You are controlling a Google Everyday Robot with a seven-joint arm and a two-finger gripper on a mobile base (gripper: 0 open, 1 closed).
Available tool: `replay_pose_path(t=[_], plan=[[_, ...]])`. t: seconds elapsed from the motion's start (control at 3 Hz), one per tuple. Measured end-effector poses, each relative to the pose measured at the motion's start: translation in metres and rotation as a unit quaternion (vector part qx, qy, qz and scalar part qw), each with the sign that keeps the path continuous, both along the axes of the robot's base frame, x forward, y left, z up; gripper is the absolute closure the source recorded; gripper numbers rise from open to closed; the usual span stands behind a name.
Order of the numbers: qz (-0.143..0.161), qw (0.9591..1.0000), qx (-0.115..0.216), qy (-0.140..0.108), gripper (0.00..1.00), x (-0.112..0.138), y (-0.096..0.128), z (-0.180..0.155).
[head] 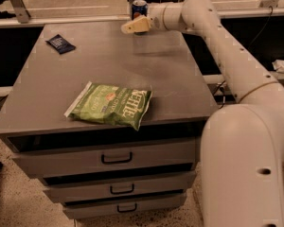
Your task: Knock pepsi can over
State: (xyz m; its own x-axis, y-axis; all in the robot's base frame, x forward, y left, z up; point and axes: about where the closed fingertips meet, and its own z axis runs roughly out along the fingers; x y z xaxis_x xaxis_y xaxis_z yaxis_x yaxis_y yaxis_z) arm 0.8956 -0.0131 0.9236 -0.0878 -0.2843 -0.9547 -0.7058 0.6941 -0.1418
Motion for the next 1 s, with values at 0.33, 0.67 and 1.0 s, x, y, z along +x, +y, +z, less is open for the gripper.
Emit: replay_pose_path(t=[0.33,0.67,1.0], plan=[[-0.024,0.9997,-0.006,-0.010,0.00,0.024,0.013,0.003],[-0.060,0.9976,-0.032,-0.010,0.00,0.038,0.016,0.003],[-0.072,0.9967,-0.038,-0.003,0.00,0.041,0.020,-0.005]])
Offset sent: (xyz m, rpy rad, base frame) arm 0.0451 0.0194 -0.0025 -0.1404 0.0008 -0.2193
